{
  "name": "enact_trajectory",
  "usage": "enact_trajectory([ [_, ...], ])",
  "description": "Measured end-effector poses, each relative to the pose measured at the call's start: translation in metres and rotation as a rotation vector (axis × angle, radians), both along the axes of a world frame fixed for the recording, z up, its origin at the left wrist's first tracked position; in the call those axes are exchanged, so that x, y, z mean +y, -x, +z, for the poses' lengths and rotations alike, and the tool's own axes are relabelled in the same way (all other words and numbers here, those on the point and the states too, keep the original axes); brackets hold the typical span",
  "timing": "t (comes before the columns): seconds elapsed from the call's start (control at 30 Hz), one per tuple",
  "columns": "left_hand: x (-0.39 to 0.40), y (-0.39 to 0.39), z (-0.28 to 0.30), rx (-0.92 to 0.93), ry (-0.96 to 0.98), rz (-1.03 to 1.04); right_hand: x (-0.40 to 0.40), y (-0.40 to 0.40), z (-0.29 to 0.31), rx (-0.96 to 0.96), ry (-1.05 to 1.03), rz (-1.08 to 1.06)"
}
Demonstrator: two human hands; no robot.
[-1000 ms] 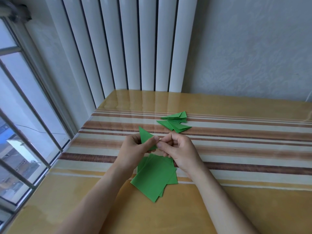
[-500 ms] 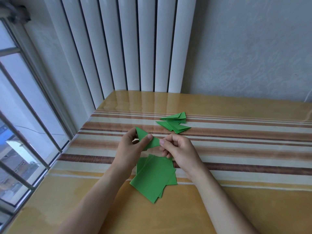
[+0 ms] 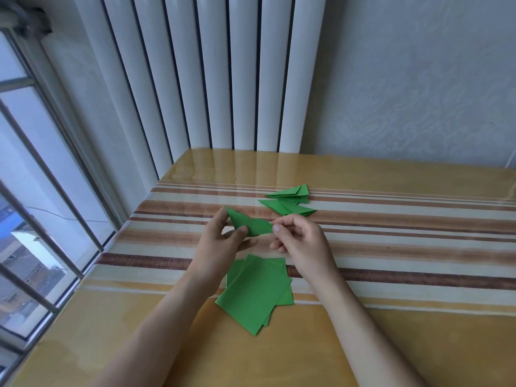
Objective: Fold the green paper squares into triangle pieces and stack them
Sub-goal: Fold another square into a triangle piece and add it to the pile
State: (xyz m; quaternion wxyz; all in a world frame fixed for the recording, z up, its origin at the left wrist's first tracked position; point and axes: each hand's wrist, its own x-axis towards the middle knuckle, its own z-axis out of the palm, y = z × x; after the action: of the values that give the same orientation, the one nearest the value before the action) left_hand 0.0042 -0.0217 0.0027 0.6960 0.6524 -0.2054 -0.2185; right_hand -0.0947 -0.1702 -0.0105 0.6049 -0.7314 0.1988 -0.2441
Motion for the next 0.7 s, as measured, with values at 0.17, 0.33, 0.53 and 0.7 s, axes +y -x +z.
enact_trajectory([
  [0.17, 0.002, 0.001, 0.001, -0.117, -0.082, -0.037, 0.0, 0.001, 0.001, 0.008, -0.04, 0.001],
  [0.33, 0.003, 0.003, 0.004, -0.144, -0.11, -0.029, -0.002, 0.0, 0.001, 0.015, -0.146, 0.062],
  [0.53, 0.004, 0.005, 0.007, -0.177, -0.097, -0.087, -0.002, -0.002, 0.0, 0.048, -0.183, 0.069],
  [0.7, 0.004, 0.008, 0.012, -0.025, -0.066, -0.104, -0.004, 0.0, 0.001, 0.01, -0.15, 0.0],
])
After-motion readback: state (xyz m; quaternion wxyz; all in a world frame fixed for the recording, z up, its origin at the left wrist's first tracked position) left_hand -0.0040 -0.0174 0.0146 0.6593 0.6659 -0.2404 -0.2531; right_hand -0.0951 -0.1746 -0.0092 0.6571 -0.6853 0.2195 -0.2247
